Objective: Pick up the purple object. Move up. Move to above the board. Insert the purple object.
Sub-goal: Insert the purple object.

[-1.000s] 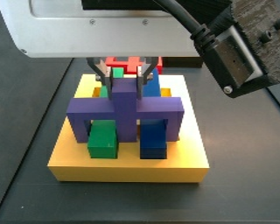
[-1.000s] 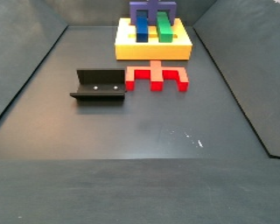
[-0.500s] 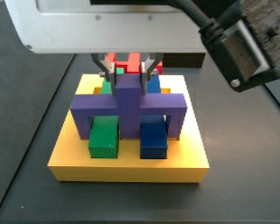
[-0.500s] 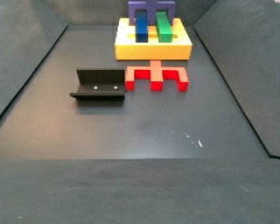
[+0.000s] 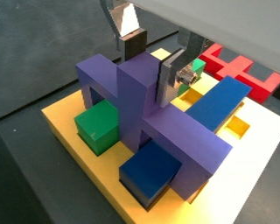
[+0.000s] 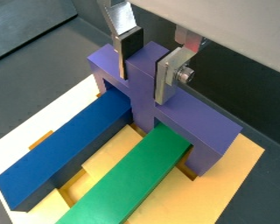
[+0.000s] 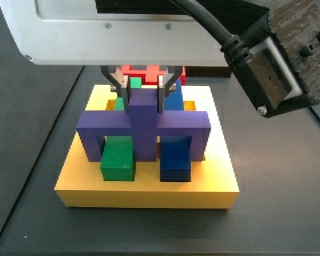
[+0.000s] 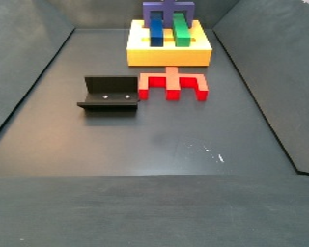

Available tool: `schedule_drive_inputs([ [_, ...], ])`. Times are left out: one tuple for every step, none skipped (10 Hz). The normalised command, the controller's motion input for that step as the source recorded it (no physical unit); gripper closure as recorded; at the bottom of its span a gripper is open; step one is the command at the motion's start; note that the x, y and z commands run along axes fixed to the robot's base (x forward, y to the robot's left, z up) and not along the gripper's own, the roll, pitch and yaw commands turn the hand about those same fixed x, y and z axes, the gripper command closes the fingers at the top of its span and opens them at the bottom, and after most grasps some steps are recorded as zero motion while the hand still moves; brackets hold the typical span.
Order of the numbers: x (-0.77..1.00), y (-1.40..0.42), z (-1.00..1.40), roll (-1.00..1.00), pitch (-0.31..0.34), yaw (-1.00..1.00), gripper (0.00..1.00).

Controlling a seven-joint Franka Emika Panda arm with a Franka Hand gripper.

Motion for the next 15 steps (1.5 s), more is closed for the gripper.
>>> schedule_drive_inputs([
  [0.00, 0.00, -0.21, 0.05, 0.000, 0.00, 1.00],
  [0.06, 0.07, -0.03, 0.09, 0.026, 0.00, 1.00],
  [0.05, 0.12, 0.07, 0.07, 0.049, 0.00, 1.00],
  [0.02, 0.08, 0.11, 0.04, 0.033, 0.00, 1.00],
  [0.02, 0.00, 0.12, 0.07, 0.033, 0.00, 1.00],
  [0.00, 0.00, 0.00, 0.11, 0.007, 0.00, 1.00],
  [0.00, -0.07, -0.07, 0.19, 0.010, 0.00, 1.00],
  [0.04, -0.12, -0.25, 0.27, 0.036, 0.00, 1.00],
  [0.05, -0.06, -0.27, 0.28, 0.047, 0.00, 1.00],
  [0.11, -0.10, -0.32, 0.27, 0.054, 0.00, 1.00],
  [0.28, 0.00, -0.42, 0.28, 0.080, 0.00, 1.00],
  [0.35, -0.07, -0.41, 0.27, 0.073, 0.00, 1.00],
  [0.44, -0.05, -0.28, 0.28, 0.107, 0.00, 1.00],
  [0.33, -0.07, -0.11, 0.32, 0.119, 0.00, 1.00],
  [0.31, -0.12, -0.07, 0.37, 0.120, 0.03, 1.00],
])
